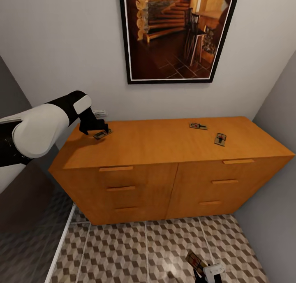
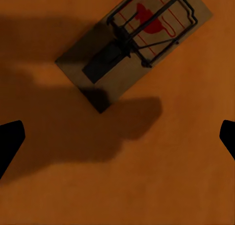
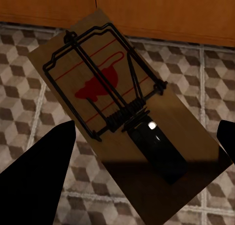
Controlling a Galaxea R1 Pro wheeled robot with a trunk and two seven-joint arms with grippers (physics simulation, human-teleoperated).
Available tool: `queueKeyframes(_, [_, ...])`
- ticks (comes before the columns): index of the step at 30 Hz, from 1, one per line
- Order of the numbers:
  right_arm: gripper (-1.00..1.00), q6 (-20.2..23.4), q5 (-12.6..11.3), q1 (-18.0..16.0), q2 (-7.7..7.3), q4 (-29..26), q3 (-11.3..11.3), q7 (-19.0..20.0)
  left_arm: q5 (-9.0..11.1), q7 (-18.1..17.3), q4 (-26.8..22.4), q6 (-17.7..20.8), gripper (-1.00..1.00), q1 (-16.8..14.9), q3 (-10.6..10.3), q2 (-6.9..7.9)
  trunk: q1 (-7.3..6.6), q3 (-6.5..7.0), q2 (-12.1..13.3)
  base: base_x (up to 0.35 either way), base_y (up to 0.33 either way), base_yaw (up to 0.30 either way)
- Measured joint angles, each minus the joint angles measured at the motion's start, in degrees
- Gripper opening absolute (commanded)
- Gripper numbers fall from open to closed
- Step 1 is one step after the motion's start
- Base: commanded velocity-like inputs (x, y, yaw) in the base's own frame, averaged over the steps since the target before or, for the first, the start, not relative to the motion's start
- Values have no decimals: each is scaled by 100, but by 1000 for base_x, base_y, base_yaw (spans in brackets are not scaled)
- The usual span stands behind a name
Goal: Take the four mousetraps from the cabinet in the bathroom and place them on the bathroom floor. Make sure all four end up on the same floor surface, and ensure that at least two of them are either under or directly next to the same bathroom sink.
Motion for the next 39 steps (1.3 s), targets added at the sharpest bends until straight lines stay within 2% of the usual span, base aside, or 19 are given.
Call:
queueKeyframes(10, [-100, 0, 0, 0, 0, 0, 0, -1, 0, 0, 0, 0, 100, 63, 0, 1, -1, 0, 0, 122, 0, 0])
queueKeyframes(29, [-100, 0, 0, -1, 0, 0, -2, -4, -5, -26, 0, -9, 100, 207, -8, 3, 0, 0, 0, 6, 0, 0])
queueKeyframes(33, [-100, 0, -3, 0, 0, 0, -4, -4, -32, -237, -9, -17, 100, 228, -11, 12, 0, 0, 0, 0, 0, 0])
queueKeyframes(35, [-100, 0, -4, 0, 0, 0, -4, -4, -165, -531, -17, -25, 100, 231, -160, 30, 0, 0, 0, 0, 0, 0])
queueKeyframes(37, [-100, 0, -2, -2, 0, 0, -2, -4, -401, -968, -23, -36, 100, 232, -540, 71, 0, 0, 0, 0, 0, 0])
queueKeyframes(39, [-100, 5, -1, -1, 0, 0, -1, -4, -597, -1663, -29, -75, 100, 233, -1001, 162, 0, 0, 0, 0, 0, 0])
